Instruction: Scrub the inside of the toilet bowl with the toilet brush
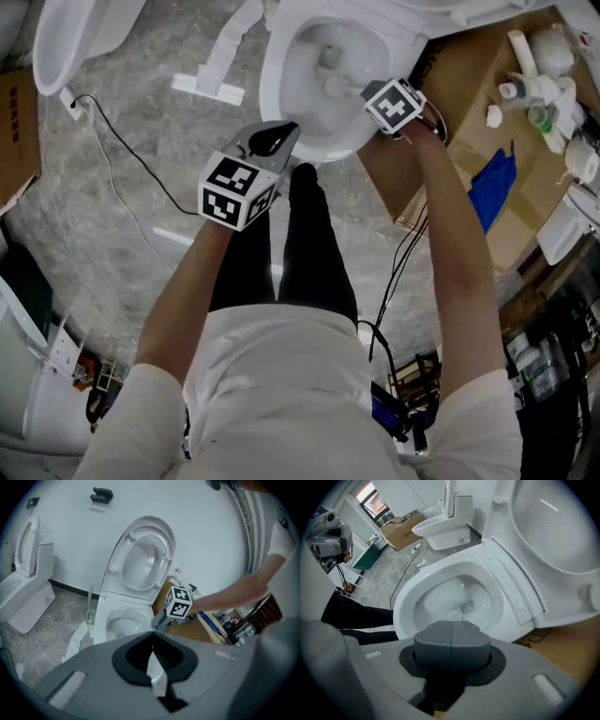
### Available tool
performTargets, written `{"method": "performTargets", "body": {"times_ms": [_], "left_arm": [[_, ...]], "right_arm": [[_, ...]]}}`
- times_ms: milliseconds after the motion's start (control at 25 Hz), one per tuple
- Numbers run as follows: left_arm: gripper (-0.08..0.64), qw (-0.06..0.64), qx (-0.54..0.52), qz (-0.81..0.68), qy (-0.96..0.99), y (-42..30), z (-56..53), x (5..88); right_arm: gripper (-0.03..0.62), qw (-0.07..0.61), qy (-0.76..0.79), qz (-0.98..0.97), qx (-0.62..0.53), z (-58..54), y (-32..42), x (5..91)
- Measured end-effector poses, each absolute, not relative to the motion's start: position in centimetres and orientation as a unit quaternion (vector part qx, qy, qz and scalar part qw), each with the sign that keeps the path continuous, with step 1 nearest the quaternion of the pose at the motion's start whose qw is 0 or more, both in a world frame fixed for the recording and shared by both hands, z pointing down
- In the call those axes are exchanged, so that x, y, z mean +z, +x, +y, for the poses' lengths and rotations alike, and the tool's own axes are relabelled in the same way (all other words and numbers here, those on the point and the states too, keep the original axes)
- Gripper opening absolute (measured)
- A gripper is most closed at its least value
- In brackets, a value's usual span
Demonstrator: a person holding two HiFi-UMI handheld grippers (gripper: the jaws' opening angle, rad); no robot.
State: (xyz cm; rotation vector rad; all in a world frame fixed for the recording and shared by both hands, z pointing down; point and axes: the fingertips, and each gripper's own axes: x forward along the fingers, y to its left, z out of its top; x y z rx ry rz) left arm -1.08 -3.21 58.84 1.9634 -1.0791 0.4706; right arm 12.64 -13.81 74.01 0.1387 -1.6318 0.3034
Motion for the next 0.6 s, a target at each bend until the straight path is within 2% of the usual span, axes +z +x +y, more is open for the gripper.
{"method": "performTargets", "body": {"times_ms": [320, 600], "left_arm": [[-0.006, 0.412, 0.185, -0.436, 0.779, -1.7, -3.4, 58.5], [-0.006, 0.412, 0.192, -0.439, 0.775, -2.6, -3.0, 58.5]], "right_arm": [[0.143, 0.676, 0.111, -0.718, 0.122, -19.4, 13.5, 72.5], [0.143, 0.652, 0.136, -0.741, 0.086, -22.4, 9.3, 71.6]]}}
